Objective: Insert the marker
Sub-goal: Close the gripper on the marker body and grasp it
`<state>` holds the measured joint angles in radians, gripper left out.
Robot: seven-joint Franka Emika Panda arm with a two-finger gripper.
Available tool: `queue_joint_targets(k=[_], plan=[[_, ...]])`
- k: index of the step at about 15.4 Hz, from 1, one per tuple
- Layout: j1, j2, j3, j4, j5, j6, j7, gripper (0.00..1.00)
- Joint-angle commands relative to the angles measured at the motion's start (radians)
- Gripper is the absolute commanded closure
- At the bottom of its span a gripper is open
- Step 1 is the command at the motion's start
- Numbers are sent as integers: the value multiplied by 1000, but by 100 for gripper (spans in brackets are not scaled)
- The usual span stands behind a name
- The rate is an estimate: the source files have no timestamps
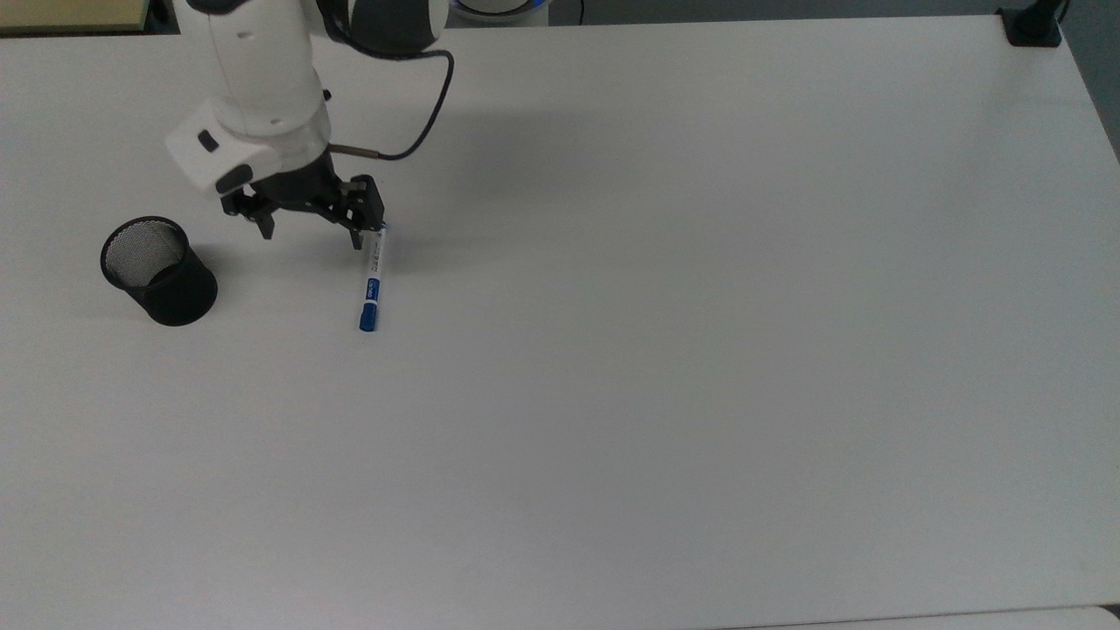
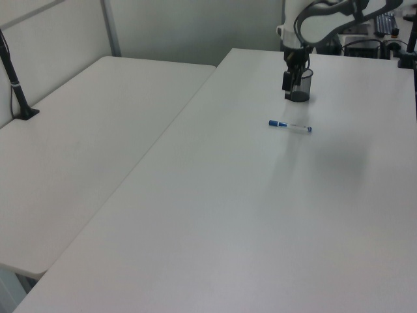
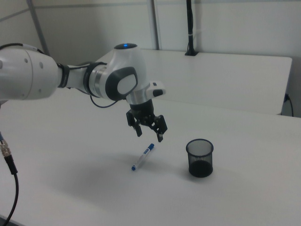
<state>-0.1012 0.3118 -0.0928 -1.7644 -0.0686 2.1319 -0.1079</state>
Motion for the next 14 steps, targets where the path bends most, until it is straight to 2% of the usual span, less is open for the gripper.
queue_joint_targets(k=[1, 3, 5, 6, 7, 9, 10, 11, 14], plan=[[31, 67, 2, -23, 1, 104, 111, 1], [32, 104, 5, -24, 1, 176, 146, 3], [32, 128, 7, -23, 3, 201, 166, 11], [37, 136, 8, -23, 4, 212, 181, 22], [37, 138, 10, -23, 9, 218, 201, 44], [35, 142, 13, -21, 61, 221, 227, 80], [35, 144, 13, -18, 79, 221, 228, 94], [37, 145, 13, -18, 81, 223, 228, 100], [29, 126, 13, -10, 81, 220, 221, 100]])
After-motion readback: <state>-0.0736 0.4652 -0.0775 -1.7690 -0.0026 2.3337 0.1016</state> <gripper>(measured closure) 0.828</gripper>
